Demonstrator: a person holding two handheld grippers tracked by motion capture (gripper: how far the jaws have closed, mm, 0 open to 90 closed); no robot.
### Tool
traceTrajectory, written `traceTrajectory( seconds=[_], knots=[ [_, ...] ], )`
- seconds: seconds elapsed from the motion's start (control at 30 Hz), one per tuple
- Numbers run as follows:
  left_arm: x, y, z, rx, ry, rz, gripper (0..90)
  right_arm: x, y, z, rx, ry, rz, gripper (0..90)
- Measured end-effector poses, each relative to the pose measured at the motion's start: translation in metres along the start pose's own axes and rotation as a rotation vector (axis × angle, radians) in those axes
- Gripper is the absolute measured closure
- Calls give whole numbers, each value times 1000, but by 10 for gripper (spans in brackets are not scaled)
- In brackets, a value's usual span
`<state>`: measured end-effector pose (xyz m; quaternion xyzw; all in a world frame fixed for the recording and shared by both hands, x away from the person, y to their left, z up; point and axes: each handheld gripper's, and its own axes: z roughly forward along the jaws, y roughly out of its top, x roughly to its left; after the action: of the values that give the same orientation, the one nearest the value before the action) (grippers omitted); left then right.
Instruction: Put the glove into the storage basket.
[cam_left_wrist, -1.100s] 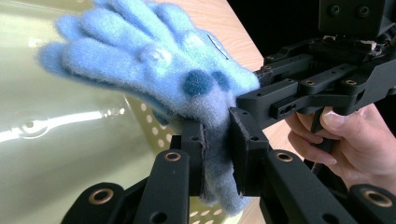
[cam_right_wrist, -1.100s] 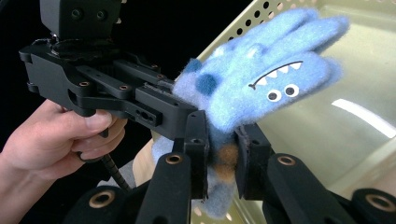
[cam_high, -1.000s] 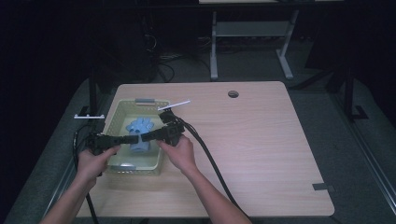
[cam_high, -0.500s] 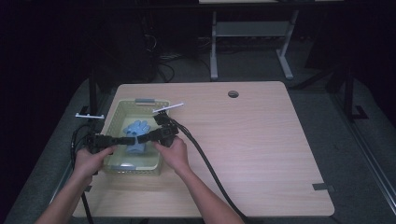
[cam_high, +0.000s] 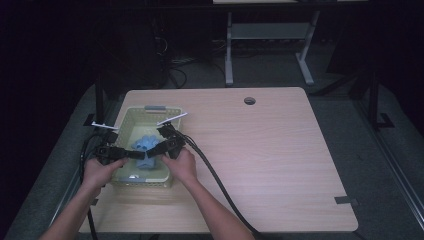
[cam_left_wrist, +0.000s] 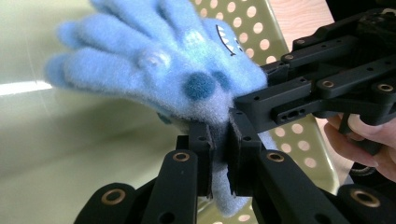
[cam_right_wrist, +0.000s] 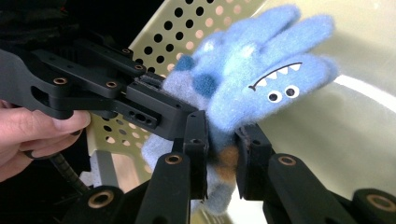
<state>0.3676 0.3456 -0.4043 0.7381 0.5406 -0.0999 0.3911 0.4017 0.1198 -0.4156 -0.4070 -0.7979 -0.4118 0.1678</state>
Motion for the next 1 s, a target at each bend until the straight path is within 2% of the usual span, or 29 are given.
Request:
traceTrajectory(
  seconds=[0.2,0.27,0.3,0.33,0.4,0.43,0.47,0.5,0.53,0.57,0.6,0.7,0.73,0.77,0.8,0.9,0.97,1.0],
  knots=[
    [0,1,0,6,15,15,827,3,1,-1,12,-33,-16,756],
    [-1,1,1,12,38,21,827,4,1,-2,12,-42,-20,756],
    [-2,1,3,38,80,31,827,6,2,-6,18,-69,-28,757],
    [-2,1,3,38,80,31,827,6,2,-6,18,-69,-28,757],
    [-3,3,10,99,148,45,827,7,4,-12,25,-105,-30,759],
    [-5,4,14,120,182,56,828,8,5,-15,23,-109,-36,759],
    [-5,4,14,120,182,56,827,8,5,-15,23,-109,-36,759],
    [-10,6,20,139,218,53,827,10,7,-17,28,-107,-52,759],
    [-10,6,20,139,218,53,826,10,7,-17,28,-107,-52,759],
    [-12,8,25,172,262,69,824,11,8,-19,23,-102,-62,759],
    [-12,9,26,193,271,74,819,12,8,-20,22,-101,-66,758],
    [-12,12,28,206,279,69,789,12,8,-22,24,-96,-71,753],
    [-12,13,27,203,287,70,682,12,7,-24,20,-93,-73,748],
    [-12,14,27,202,293,64,682,12,7,-24,20,-93,-73,748],
    [-12,14,26,206,303,68,632,11,7,-26,17,-88,-73,748],
    [-12,16,21,189,325,70,602,11,7,-31,6,-80,-73,743],
    [-15,19,13,150,343,77,598,11,7,-37,-5,-74,-79,739],
    [-15,19,13,150,343,77,599,11,8,-38,-4,-73,-81,736]
  ],
)
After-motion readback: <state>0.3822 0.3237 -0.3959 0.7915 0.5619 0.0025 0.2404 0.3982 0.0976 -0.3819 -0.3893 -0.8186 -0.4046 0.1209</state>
